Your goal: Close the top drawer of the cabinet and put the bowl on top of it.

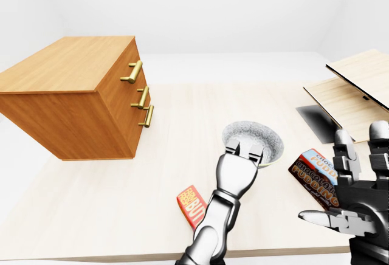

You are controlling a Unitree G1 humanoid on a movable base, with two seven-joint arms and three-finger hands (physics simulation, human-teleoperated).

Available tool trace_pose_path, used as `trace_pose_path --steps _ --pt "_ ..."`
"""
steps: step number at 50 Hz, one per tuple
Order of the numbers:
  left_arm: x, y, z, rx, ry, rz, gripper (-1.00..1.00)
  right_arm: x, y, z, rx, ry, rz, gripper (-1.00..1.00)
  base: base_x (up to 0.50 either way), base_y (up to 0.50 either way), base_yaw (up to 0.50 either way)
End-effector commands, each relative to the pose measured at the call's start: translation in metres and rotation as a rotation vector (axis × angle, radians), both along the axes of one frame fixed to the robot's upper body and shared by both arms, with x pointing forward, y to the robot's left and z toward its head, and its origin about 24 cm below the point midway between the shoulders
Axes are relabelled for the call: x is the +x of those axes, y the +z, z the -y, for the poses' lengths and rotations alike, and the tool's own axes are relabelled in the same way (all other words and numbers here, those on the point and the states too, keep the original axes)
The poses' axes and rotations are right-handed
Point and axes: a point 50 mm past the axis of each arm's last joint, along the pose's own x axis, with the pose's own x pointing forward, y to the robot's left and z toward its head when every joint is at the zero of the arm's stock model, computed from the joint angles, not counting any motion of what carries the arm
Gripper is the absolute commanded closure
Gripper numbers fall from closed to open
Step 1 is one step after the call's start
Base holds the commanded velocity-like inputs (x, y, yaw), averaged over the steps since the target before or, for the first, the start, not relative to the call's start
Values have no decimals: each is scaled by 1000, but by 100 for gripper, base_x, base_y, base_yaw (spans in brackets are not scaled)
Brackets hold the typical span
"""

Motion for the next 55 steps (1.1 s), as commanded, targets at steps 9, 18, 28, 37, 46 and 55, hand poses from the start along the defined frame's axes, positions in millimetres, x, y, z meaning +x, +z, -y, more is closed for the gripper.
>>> trace_pose_path --steps 9,18,28,37,46,55 --pt "6 67 -26 -41 64 146 100 0 -3 -5 1 18 -21 -100 0 0 0" --pt "18 101 -42 -129 102 191 100 0 -6 -8 0 33 -36 -100 0 0 0" --pt "37 141 -63 -118 150 222 100 5 -8 -8 0 36 -48 -100 0 0 0" --pt "41 180 -71 -93 156 263 100 5 -8 -9 1 42 -51 -100 0 0 0" --pt "46 208 -86 -67 194 332 100 5 -11 -13 0 59 -69 -100 0 0 0" --pt "52 235 -102 -39 210 409 100 7 -12 -15 -2 63 -75 -100 0 0 0"
